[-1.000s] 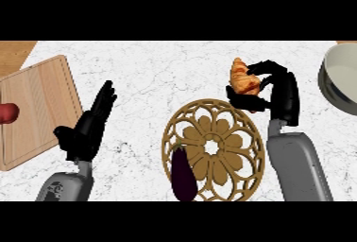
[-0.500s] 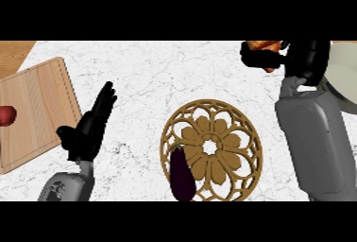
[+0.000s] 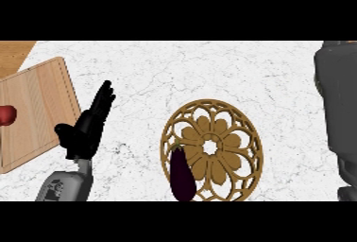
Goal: Pick the croissant from the placemat and place it in the bowl
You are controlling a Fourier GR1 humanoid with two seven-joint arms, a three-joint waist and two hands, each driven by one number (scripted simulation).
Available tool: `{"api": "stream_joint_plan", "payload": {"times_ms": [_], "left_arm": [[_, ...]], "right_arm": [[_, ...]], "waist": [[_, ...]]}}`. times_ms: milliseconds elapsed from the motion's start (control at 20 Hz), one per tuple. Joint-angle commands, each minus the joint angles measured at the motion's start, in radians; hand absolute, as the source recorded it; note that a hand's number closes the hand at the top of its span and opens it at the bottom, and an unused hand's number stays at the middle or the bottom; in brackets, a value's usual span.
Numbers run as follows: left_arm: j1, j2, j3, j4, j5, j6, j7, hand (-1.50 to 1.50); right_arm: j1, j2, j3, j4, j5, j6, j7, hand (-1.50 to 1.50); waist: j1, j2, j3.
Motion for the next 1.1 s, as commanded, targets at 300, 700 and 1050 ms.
{"api": "stream_joint_plan", "payload": {"times_ms": [300, 700, 1050], "left_arm": [[0.029, -0.036, -0.028, -0.002, -0.038, 0.015, -0.039, 0.0], [-0.003, -0.012, 0.005, 0.008, -0.011, -0.021, -0.015, 0.0], [-0.002, 0.003, 0.023, -0.018, -0.002, -0.037, -0.002, 0.0]], "right_arm": [[-0.101, -0.161, -0.078, 0.271, 0.021, 0.03, -0.032, 1.5], [-0.061, -0.286, -0.087, 0.533, 0.096, -0.032, -0.169, 1.5], [0.036, -0.334, -0.155, 0.697, 0.083, -0.197, -0.285, 1.5]], "waist": [[0.0, 0.004, 0.0], [0.014, 0.01, 0.001], [0.015, 0.009, 0.002]]}}
